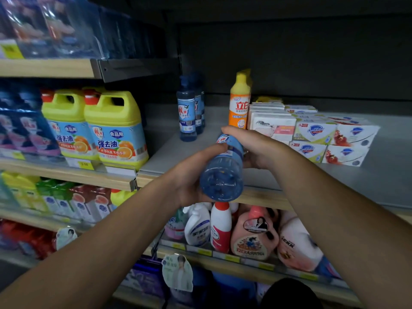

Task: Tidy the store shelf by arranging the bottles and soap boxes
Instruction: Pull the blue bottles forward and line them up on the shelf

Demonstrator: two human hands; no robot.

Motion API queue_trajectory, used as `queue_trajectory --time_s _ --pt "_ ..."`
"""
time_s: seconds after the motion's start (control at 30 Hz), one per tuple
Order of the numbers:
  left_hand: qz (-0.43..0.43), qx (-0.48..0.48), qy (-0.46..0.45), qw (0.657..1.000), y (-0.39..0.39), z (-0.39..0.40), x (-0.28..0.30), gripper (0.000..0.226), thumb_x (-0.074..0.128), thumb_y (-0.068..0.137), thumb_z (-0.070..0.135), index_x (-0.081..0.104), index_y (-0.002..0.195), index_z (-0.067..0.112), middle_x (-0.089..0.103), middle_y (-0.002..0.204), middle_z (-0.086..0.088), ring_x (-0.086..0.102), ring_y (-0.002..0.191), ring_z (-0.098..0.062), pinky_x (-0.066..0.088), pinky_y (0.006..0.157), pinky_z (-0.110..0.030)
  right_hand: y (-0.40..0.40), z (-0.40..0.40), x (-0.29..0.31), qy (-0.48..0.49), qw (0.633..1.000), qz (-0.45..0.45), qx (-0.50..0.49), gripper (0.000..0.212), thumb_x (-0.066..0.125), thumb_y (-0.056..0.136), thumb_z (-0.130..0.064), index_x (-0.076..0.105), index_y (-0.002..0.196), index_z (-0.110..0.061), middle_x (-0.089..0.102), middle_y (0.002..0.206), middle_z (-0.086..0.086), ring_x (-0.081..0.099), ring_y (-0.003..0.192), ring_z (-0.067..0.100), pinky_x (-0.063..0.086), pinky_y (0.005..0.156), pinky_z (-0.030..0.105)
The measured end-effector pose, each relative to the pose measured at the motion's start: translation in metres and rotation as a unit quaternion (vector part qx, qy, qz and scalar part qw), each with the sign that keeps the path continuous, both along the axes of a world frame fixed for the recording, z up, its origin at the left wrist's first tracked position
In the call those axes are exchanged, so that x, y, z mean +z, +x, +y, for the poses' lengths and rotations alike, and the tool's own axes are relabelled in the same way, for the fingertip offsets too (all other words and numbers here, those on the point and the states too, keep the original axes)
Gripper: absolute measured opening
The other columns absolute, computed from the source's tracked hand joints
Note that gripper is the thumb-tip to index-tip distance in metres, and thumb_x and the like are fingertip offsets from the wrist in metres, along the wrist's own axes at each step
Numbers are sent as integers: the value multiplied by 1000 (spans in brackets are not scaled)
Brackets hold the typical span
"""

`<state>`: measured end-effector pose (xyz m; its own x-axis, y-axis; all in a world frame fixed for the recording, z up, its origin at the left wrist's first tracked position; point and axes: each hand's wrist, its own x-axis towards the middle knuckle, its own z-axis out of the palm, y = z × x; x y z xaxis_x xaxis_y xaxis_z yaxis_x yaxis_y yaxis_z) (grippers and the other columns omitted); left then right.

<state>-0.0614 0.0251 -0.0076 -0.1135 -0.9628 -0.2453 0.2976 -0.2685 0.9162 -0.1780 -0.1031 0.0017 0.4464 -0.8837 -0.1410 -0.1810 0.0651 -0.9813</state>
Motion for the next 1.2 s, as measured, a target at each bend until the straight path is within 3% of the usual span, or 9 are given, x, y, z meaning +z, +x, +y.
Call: queue_trajectory --time_s 0.23,0.37,0.47,0.67,0.73,0.83,0.93,1.07,1.2 --pt "152 -2 -4 988 7 10 -8 47 67 61 43 77 80 1 70 79 -17 69 62 -25 57 56 -30 -12 12 -2 152 953 -255 63 53 64 89 -36 50 137 -17 60 132 20 67 98 34 58 69 39" --pt "133 -16 -38 990 8 12 -21 53 59 75 52 78 90 5 71 94 -16 70 77 -25 57 71 -32 -15 17 6 68 968 -237 56 43 69 88 -34 58 124 -15 70 112 15 72 89 29 57 63 39" --pt "-46 82 -123 988 4 10 -31 46 65 78 53 71 105 16 71 104 -16 71 83 -24 58 70 -34 -17 19 16 -88 990 -112 -22 42 76 77 -45 64 109 -21 74 99 5 74 82 20 60 63 38" --pt "-429 209 -254 841 -19 1 -51 37 65 85 48 51 110 25 66 90 10 65 69 4 48 53 -11 -13 23 17 -212 971 23 -109 59 71 53 -66 63 98 -27 73 93 -3 73 81 17 61 67 39" --pt "-346 198 -221 890 -20 1 -53 34 61 88 47 55 110 22 69 95 2 68 72 -2 52 56 -17 -18 21 17 -187 980 23 -63 51 68 69 -65 65 102 -26 75 96 0 74 80 16 61 68 36" --pt "6 78 -96 992 -13 8 -47 49 61 85 48 63 115 8 70 102 -14 70 81 -24 58 68 -33 -32 15 16 -33 995 -95 21 43 58 90 -56 63 117 -23 76 94 1 75 79 19 60 66 33" --pt "283 -65 -30 956 -10 14 -47 67 61 78 51 61 120 -2 66 99 -17 68 77 -26 57 68 -35 -37 15 8 77 976 -191 73 49 53 94 -51 58 130 -18 69 96 6 71 74 22 56 64 32" --pt "322 -129 -15 938 -13 15 -53 76 50 86 57 55 131 -4 64 111 -23 67 86 -34 57 74 -44 -27 15 -2 77 967 -232 72 52 61 90 -47 58 130 -14 67 107 11 67 92 26 55 74 37" --pt "96 -31 -36 994 -21 12 -47 66 56 77 62 69 116 10 70 107 -15 70 88 -30 58 76 -44 -27 11 8 -62 995 -70 -42 41 72 81 -50 67 102 -15 77 84 6 75 74 20 59 59 35"
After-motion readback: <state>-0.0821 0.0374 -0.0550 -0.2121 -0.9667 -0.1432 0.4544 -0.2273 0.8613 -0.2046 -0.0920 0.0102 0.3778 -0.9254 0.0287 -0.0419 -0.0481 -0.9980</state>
